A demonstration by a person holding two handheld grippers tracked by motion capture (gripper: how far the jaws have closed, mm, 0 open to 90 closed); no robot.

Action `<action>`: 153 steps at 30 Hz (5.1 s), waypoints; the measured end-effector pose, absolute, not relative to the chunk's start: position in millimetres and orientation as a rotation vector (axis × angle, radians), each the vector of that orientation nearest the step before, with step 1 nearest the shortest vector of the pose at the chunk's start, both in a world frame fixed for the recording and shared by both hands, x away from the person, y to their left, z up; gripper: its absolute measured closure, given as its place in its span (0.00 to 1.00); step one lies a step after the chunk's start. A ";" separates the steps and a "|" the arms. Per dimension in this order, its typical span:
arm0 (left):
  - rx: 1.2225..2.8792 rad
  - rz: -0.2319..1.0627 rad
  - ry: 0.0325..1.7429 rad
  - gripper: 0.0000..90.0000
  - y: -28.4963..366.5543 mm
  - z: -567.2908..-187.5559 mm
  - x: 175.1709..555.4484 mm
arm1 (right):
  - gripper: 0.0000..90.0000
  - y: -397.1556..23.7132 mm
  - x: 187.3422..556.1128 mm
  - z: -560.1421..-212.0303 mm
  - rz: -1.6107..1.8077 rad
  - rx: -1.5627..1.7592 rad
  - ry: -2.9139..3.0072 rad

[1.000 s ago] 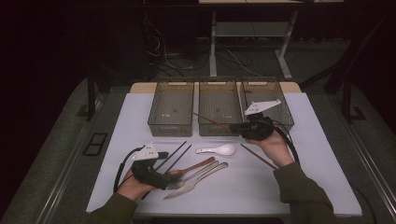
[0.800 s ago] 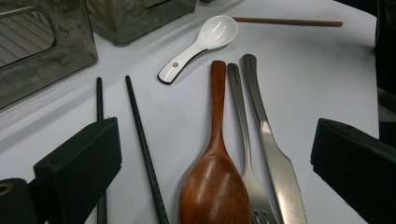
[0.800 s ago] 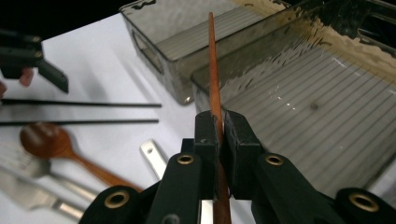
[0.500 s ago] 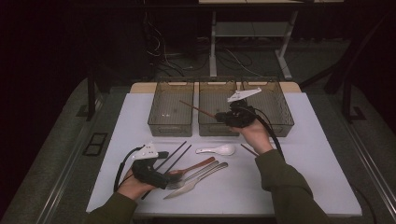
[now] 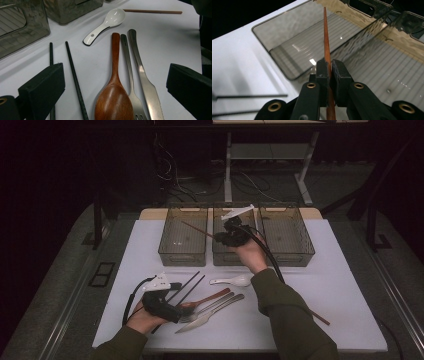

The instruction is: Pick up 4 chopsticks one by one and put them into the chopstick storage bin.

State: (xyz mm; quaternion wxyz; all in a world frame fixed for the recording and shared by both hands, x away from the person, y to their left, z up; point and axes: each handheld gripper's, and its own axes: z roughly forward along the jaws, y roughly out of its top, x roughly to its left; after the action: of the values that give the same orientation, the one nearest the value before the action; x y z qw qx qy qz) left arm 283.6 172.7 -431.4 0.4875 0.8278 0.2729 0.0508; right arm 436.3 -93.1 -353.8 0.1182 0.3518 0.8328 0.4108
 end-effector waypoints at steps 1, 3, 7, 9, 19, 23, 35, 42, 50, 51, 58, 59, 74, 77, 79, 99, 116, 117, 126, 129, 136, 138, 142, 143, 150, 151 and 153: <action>2.011 0.122 0.665 0.01 172.3 -431.5 283.3 | 0.93 -89.5 439.3 -353.5 1.194 1.031 2.440; 2.021 0.118 0.659 0.01 172.5 -431.2 282.9 | 0.93 -81.8 445.4 -354.1 1.187 1.040 2.441; 2.017 0.124 0.655 0.01 173.1 -430.7 283.0 | 0.93 -64.9 457.3 -358.6 1.156 1.073 2.453; 2.019 0.124 0.651 0.01 173.1 -430.5 282.8 | 0.93 -56.2 462.3 -361.8 1.135 1.085 2.456; 2.021 0.124 0.651 0.01 173.9 -429.6 282.6 | 0.93 -32.4 475.8 -376.8 1.084 1.117 2.470; 2.022 0.122 0.651 0.01 173.3 -430.3 283.2 | 0.93 -23.9 479.5 -379.5 1.066 1.119 2.476; 2.020 0.123 0.647 0.01 173.0 -429.9 282.5 | 0.74 -19.7 482.4 -375.8 1.101 1.115 2.491; 2.018 0.127 0.655 0.01 174.0 -430.4 281.2 | 0.59 -28.9 477.3 -367.3 1.186 1.092 2.535; 2.014 0.132 0.659 0.01 174.9 -430.9 280.6 | 0.51 -48.8 458.8 -353.4 1.235 0.976 2.551; 2.016 0.133 0.656 0.01 175.0 -431.1 280.7 | 0.50 -51.8 456.0 -352.6 1.233 0.960 2.550; 2.007 0.135 0.657 0.01 174.5 -430.8 279.3 | 0.46 -76.7 436.8 -349.6 1.227 0.920 2.558; 2.001 0.132 0.662 0.01 174.0 -431.0 279.0 | 0.45 -80.4 434.4 -349.5 1.224 0.916 2.560; 2.011 0.131 0.667 0.01 175.7 -431.5 280.2 | 0.35 -126.6 405.9 -351.1 1.257 0.825 2.581; 2.008 0.133 0.667 0.01 175.5 -431.5 280.1 | 0.34 -135.7 399.2 -351.9 1.266 0.817 2.575; 2.011 0.132 0.668 0.01 175.3 -431.8 280.1 | 0.34 -142.0 395.1 -353.6 1.274 0.819 2.571; 2.015 0.132 0.665 0.01 174.6 -431.7 281.5 | 0.31 -209.2 358.4 -375.1 1.247 0.869 2.548; 2.006 0.144 0.674 0.01 179.6 -429.7 278.8 | 0.32 -263.6 324.1 -398.2 1.218 0.934 2.557; 2.006 0.144 0.674 0.01 179.7 -429.7 278.9 | 0.32 -266.3 321.7 -399.0 1.215 0.941 2.559; 2.010 0.146 0.675 0.01 179.7 -429.9 278.9 | 0.32 -287.2 305.4 -405.3 1.211 0.982 2.537; 2.015 0.147 0.672 0.01 179.9 -429.6 278.7 | 0.33 -294.2 299.5 -407.4 1.199 0.985 2.527; 2.008 0.147 0.678 0.01 178.9 -429.6 277.6 | 0.38 -313.8 288.3 -413.8 1.194 1.029 2.509; 2.009 0.148 0.675 0.01 178.8 -429.1 277.7 | 0.41 -318.8 284.8 -416.1 1.188 1.043 2.515; 2.005 0.153 0.679 0.01 179.1 -429.5 277.7 | 0.52 -326.8 278.5 -421.7 1.158 1.058 2.530; 2.008 0.155 0.676 0.01 180.0 -429.1 278.0 | 0.56 -328.4 277.6 -422.8 1.152 1.057 2.541; 2.008 0.159 0.675 0.03 179.8 -428.6 277.3 | 0.71 -329.8 274.3 -429.7 1.056 1.048 2.594; 2.010 0.161 0.674 0.03 179.8 -428.7 277.4 | 0.73 -330.3 274.8 -431.0 1.036 1.046 2.598; 2.008 0.160 0.676 0.03 180.1 -428.8 277.6 | 0.76 -331.8 276.1 -432.9 1.020 1.058 2.611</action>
State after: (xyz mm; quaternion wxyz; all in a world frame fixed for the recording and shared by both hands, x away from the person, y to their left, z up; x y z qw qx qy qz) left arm 277.6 180.1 -428.8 0.4867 0.8256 0.2779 0.0659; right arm 276.1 -331.8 -432.9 0.0726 0.3520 0.8692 0.3395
